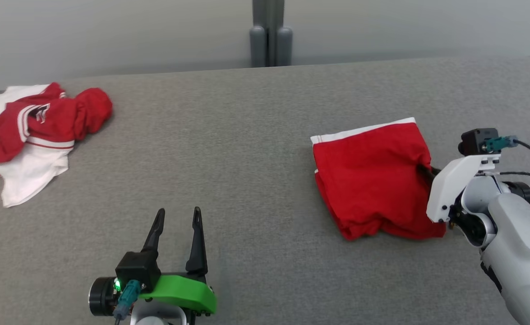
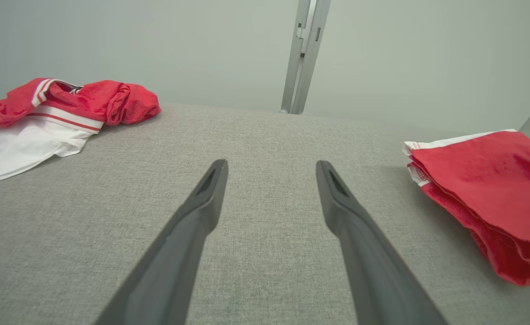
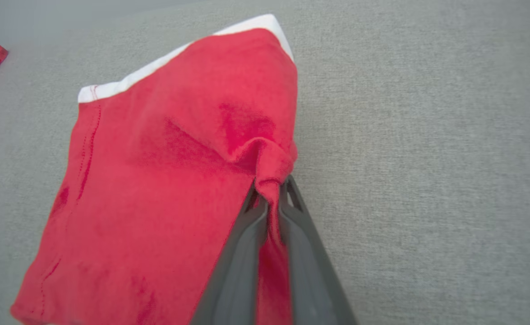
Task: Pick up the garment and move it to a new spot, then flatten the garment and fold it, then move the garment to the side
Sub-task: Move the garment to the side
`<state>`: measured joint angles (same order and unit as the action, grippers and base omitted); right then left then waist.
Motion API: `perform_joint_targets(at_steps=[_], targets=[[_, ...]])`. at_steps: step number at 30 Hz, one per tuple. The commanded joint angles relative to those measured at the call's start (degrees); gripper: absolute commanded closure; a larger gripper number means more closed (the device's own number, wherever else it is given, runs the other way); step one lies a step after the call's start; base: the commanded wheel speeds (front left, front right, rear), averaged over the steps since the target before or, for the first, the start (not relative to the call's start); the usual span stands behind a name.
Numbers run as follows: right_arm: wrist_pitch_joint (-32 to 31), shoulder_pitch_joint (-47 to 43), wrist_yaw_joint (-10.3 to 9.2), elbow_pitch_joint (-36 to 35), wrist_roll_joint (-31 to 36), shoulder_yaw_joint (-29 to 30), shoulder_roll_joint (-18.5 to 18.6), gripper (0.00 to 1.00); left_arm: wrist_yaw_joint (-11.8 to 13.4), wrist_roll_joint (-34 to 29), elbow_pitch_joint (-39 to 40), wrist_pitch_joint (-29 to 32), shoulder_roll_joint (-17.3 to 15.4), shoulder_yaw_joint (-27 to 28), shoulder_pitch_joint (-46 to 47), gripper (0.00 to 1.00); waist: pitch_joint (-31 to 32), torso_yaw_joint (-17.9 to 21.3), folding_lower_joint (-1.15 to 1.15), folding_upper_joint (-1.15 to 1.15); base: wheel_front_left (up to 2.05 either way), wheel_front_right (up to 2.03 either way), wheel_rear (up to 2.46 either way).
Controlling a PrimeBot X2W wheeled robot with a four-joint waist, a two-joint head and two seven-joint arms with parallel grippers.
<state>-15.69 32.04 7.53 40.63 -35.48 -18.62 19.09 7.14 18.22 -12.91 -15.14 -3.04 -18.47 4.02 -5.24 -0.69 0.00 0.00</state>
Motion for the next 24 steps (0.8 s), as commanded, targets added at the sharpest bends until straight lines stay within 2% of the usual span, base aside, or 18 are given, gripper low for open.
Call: perform_joint_targets(at_steps=[1,6,11,17,24], targets=[[0.8,1.6,-0.08,0.4,0.5,-0.1,0.5,1.0,0.1,-0.4,0.3,0.0,-0.5,0.1,1.7,0.0,-5.4,10.9,0.0,0.0,0.0,0.0,0.0],[3.1,4.7,-0.08,2.0,0.8,-0.8,0.1,1.0,-0.3,-1.4,0.2,0.7,-1.4,-0.6,4.1,0.0,-8.5,17.7,0.0,0.0,0.0,0.0,0.0],[5.5,6.3,-0.08,4.0,-0.2,-1.3,-0.9,1.0,-0.6,-2.3,0.5,1.6,-2.1,-1.4,6.0,0.0,-10.1,20.5,0.0,0.0,0.0,0.0,0.0],[7.6,7.8,-0.08,6.3,-1.3,-2.3,-1.5,1.0,-0.6,-2.7,1.3,2.3,-2.6,-2.1,7.0,0.0,-10.7,20.3,0.0,0.0,0.0,0.0,0.0],[10.3,10.8,-0.08,8.6,-0.3,-3.8,-0.2,1.0,-0.1,-2.9,3.1,2.7,-2.9,-2.5,7.4,0.0,-11.4,17.2,0.0,0.0,0.0,0.0,0.0]])
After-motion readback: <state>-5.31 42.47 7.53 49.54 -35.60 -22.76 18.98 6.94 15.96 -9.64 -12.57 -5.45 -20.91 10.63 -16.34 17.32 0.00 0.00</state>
